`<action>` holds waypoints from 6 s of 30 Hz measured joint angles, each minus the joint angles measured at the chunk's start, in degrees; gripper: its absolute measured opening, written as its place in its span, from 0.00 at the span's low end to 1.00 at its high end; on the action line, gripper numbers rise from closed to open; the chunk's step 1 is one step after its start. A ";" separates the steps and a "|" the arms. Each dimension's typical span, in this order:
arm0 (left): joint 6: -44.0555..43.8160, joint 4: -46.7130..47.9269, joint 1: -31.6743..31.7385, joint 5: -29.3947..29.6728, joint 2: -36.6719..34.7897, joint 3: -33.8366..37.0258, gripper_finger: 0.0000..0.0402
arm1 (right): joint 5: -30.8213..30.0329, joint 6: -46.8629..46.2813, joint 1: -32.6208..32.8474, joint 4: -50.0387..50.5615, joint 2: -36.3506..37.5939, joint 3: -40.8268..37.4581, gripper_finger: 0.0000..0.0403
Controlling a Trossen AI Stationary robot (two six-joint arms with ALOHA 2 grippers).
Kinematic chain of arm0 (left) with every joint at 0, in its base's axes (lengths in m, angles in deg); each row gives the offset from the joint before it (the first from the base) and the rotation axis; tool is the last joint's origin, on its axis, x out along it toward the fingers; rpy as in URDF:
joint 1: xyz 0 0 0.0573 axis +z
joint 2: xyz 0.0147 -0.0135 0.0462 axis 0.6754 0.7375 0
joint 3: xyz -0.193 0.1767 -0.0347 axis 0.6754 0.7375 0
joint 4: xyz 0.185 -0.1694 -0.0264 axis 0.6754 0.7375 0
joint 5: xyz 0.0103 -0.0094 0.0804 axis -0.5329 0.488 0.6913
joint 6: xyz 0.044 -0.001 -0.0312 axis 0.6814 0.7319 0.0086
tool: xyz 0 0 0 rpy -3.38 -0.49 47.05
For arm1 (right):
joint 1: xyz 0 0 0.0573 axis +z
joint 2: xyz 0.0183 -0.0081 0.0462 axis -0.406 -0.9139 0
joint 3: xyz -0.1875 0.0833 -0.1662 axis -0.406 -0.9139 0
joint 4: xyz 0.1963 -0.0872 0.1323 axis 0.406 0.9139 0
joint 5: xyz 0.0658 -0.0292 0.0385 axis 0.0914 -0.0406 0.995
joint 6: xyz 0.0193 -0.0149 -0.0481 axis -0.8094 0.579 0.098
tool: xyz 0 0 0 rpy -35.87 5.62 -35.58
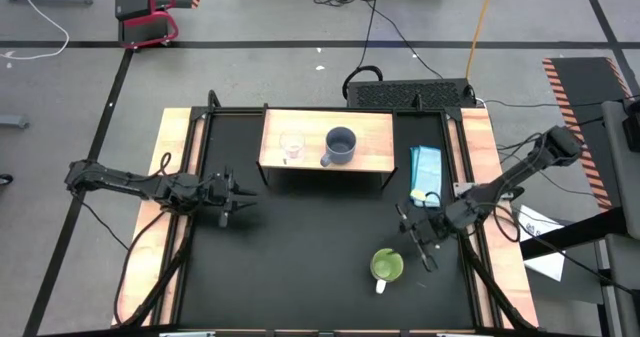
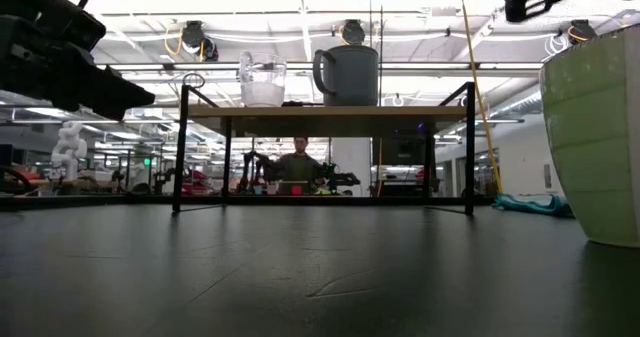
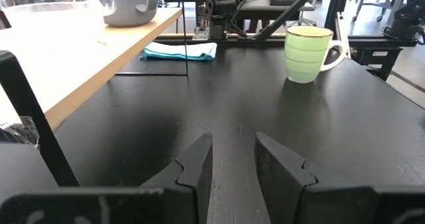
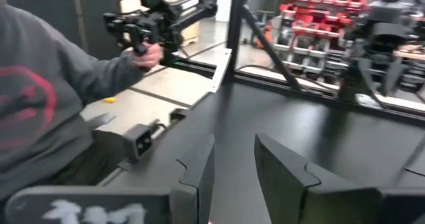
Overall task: Stack small to large cups/mugs on shelf
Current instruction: Put the green mug on the shelf
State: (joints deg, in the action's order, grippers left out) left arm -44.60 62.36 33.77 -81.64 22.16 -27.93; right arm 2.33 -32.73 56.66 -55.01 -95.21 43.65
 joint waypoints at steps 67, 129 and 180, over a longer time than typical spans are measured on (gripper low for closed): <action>-2.80 -2.40 0.00 -0.06 -0.02 0.00 0.28 | 9.57 -37.32 -1.61 57.47 -8.05 20.14 0.25; -1.71 -0.46 0.00 -0.06 -0.01 0.00 0.28 | 8.33 -34.05 -1.63 53.02 -12.20 20.06 0.02; -2.01 0.48 0.00 -0.15 -0.02 -0.02 0.28 | -4.08 -19.88 -3.03 26.05 25.55 -8.76 0.00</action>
State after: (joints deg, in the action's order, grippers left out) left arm -46.61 62.84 33.77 -81.79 22.14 -27.95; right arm -1.76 -52.61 53.63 -28.96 -69.66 34.89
